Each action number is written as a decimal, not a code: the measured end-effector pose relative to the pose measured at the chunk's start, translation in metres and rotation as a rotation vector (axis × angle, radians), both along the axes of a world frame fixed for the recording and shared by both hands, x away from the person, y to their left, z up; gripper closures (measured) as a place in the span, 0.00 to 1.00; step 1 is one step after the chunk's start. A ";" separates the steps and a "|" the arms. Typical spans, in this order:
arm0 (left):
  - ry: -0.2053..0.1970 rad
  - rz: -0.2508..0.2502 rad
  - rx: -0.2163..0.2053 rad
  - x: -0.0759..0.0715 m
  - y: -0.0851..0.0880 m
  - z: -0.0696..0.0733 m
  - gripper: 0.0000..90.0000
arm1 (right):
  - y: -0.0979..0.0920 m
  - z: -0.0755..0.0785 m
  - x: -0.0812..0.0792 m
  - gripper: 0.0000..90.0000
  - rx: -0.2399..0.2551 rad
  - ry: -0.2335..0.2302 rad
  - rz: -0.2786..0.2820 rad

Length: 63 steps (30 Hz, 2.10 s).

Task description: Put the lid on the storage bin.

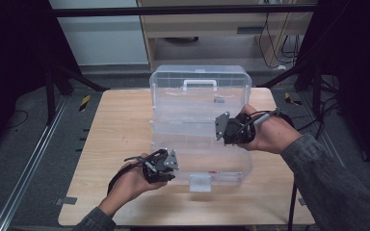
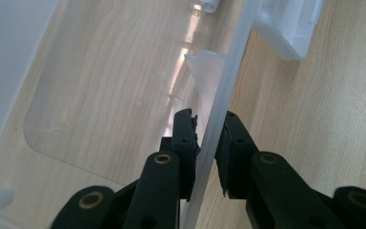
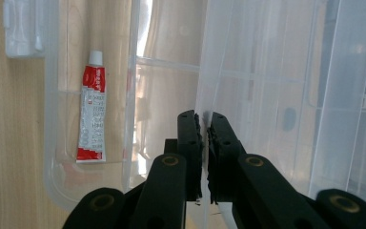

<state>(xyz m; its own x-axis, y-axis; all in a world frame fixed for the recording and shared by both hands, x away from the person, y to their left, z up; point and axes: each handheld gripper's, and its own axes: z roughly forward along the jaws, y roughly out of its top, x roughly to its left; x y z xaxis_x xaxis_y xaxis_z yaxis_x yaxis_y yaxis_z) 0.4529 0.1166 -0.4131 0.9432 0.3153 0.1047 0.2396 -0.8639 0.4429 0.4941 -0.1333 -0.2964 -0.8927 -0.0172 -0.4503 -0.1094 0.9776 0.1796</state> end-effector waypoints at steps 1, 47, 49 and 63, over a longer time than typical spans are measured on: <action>-0.014 -0.019 0.007 0.001 0.000 0.000 0.87 | 0.000 0.000 0.002 0.94 0.000 0.003 -0.006; -0.071 -0.038 0.017 -0.001 -0.003 -0.002 0.85 | -0.008 -0.012 -0.012 0.94 0.031 0.028 0.000; -0.093 -0.075 0.031 0.002 -0.003 -0.001 0.85 | -0.008 -0.012 -0.013 0.93 0.031 0.029 0.000; -0.109 -0.036 -0.006 -0.004 -0.005 0.001 0.76 | -0.008 -0.013 -0.013 0.93 0.027 0.043 0.006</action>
<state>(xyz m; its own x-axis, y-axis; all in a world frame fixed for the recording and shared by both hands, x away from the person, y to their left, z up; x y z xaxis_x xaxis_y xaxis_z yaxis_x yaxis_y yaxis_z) 0.4485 0.1117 -0.4117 0.9369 0.2827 0.2056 0.1588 -0.8682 0.4702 0.4814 -0.1410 -0.3089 -0.9112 -0.0110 -0.4118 -0.1070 0.9717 0.2108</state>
